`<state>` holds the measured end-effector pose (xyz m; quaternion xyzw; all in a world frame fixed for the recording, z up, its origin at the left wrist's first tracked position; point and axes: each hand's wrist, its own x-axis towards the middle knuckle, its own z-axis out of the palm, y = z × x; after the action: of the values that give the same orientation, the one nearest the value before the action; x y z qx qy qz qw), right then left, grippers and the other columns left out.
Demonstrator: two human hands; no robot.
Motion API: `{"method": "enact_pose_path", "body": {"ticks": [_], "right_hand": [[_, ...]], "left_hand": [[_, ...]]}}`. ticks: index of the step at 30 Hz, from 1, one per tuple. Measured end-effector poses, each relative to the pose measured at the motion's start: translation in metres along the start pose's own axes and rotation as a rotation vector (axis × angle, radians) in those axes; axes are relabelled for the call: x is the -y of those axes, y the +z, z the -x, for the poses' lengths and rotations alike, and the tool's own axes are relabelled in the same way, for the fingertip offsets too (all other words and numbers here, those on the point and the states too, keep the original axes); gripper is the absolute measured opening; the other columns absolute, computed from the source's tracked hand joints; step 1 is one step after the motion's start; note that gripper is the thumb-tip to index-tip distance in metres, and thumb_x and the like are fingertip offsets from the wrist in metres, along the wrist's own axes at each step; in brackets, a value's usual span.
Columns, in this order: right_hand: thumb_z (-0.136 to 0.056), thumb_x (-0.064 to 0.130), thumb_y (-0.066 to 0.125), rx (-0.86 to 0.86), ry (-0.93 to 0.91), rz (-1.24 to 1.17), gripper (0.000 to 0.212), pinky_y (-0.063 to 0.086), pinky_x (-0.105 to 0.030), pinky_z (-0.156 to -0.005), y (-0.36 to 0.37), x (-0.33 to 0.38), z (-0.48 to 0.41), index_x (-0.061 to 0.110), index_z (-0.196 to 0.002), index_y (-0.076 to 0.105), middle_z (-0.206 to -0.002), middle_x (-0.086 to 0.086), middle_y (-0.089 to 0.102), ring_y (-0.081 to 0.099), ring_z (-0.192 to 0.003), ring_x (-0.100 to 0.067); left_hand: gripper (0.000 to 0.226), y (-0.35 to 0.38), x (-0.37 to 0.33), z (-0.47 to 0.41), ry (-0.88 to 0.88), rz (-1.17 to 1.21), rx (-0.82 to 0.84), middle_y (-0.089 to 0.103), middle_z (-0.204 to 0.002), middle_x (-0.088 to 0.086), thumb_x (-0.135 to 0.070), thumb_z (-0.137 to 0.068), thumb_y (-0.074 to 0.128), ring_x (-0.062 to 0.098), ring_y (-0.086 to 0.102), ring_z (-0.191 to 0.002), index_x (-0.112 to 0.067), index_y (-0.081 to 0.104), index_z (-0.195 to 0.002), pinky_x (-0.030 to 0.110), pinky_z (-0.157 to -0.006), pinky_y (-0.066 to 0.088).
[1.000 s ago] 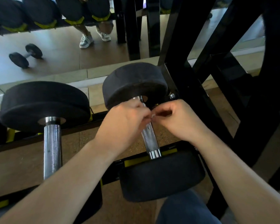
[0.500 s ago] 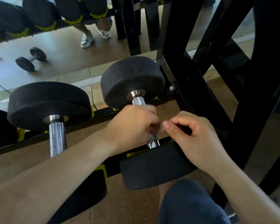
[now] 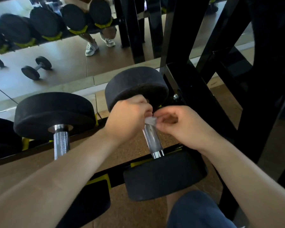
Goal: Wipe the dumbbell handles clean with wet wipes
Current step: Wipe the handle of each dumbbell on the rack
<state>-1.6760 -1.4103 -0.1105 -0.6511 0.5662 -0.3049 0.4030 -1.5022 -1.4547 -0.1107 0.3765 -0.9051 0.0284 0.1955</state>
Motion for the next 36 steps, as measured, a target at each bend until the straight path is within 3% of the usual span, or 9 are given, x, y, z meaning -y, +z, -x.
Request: {"method": "enact_pose_path", "body": {"ticks": [4, 8, 12, 15, 18, 25, 30, 33, 36], "right_hand": [[-0.075, 0.024, 0.081, -0.124, -0.057, 0.081, 0.014, 0.054, -0.020, -0.075, 0.010, 0.004, -0.028, 0.026, -0.084, 0.070, -0.080, 0.011, 0.069, 0.064, -0.077, 0.002], [-0.077, 0.015, 0.079, -0.211, -0.129, 0.131, 0.012, 0.051, -0.015, -0.069, 0.014, -0.001, -0.042, 0.024, -0.078, 0.072, -0.074, 0.014, 0.066, 0.063, -0.072, 0.001], [-0.081, 0.010, 0.071, -0.357, -0.241, 0.236, 0.008, 0.045, -0.012, -0.066, 0.018, 0.004, -0.056, 0.018, -0.081, 0.074, -0.073, 0.010, 0.066, 0.061, -0.070, -0.004], [-0.085, 0.017, 0.069, -0.252, -0.131, 0.245, 0.008, 0.051, -0.022, -0.074, 0.013, 0.007, -0.050, 0.019, -0.090, 0.075, -0.084, 0.007, 0.069, 0.064, -0.080, -0.007], [-0.083, 0.023, 0.073, -0.121, -0.069, 0.209, 0.011, 0.051, -0.019, -0.078, 0.009, 0.006, -0.039, 0.024, -0.094, 0.074, -0.087, 0.012, 0.070, 0.064, -0.083, -0.001], [-0.086, 0.017, 0.070, -0.251, -0.188, 0.264, 0.010, 0.053, -0.025, -0.081, 0.020, 0.015, -0.053, 0.019, -0.094, 0.076, -0.092, 0.004, 0.072, 0.065, -0.087, -0.009], [-0.085, 0.019, 0.072, 0.013, -0.183, 0.382, 0.010, 0.053, -0.020, -0.076, 0.007, 0.019, -0.039, 0.029, -0.086, 0.074, -0.085, 0.013, 0.070, 0.063, -0.081, 0.001], [-0.080, 0.021, 0.077, 0.074, -0.189, 0.351, 0.010, 0.052, -0.016, -0.072, 0.005, 0.017, -0.034, 0.030, -0.084, 0.074, -0.079, 0.015, 0.068, 0.063, -0.075, 0.005], [-0.080, 0.023, 0.077, -0.015, -0.203, 0.329, 0.007, 0.047, -0.013, -0.065, 0.007, 0.016, -0.041, 0.028, -0.082, 0.073, -0.075, 0.014, 0.063, 0.060, -0.071, 0.004]], "left_hand": [[0.005, 0.000, -0.001, 0.004, -0.114, 0.030, -0.107, 0.068, -0.082, 0.001, -0.012, -0.083, 0.069, 0.015, 0.063, -0.075, -0.013, 0.074, -0.085, 0.036, -0.062, 0.055], [0.011, -0.007, 0.004, 0.013, -0.221, 0.169, -0.128, 0.068, -0.086, -0.006, -0.013, -0.083, 0.069, 0.005, 0.059, -0.080, -0.019, 0.072, -0.092, 0.026, -0.071, 0.051], [0.021, -0.003, 0.009, 0.005, -0.204, -0.065, -0.110, 0.068, -0.082, 0.003, -0.024, -0.090, 0.053, 0.023, 0.066, -0.073, -0.016, 0.072, -0.093, 0.038, -0.057, 0.055], [0.004, -0.006, 0.000, 0.004, -0.190, -0.164, -0.061, 0.065, -0.068, 0.002, -0.010, -0.085, 0.069, 0.024, 0.065, -0.058, -0.014, 0.070, -0.086, 0.030, -0.047, 0.049], [0.011, -0.010, -0.005, 0.011, -0.211, -0.067, -0.006, 0.068, -0.072, -0.001, -0.020, -0.090, 0.064, 0.017, 0.066, -0.063, -0.014, 0.072, -0.086, 0.033, -0.056, 0.055], [0.018, -0.018, -0.004, 0.000, -0.419, -0.061, 0.001, 0.069, -0.093, -0.008, -0.032, -0.095, 0.056, 0.011, 0.065, -0.085, -0.024, 0.071, -0.100, 0.019, -0.068, 0.039], [0.010, -0.011, -0.014, 0.011, -0.665, 0.142, 0.089, 0.056, -0.068, -0.016, -0.028, -0.087, 0.066, -0.003, 0.052, -0.058, -0.025, 0.070, -0.079, 0.008, -0.050, 0.038], [0.015, -0.005, -0.018, 0.026, -0.755, 0.394, 0.097, 0.065, -0.068, -0.013, -0.026, -0.083, 0.073, 0.003, 0.065, -0.068, -0.028, 0.067, -0.069, 0.025, -0.066, 0.056], [0.022, -0.001, -0.014, 0.020, -0.837, 0.491, -0.122, 0.066, -0.069, -0.013, -0.022, -0.083, 0.074, 0.001, 0.065, -0.070, -0.033, 0.064, -0.067, 0.032, -0.070, 0.059]]}}
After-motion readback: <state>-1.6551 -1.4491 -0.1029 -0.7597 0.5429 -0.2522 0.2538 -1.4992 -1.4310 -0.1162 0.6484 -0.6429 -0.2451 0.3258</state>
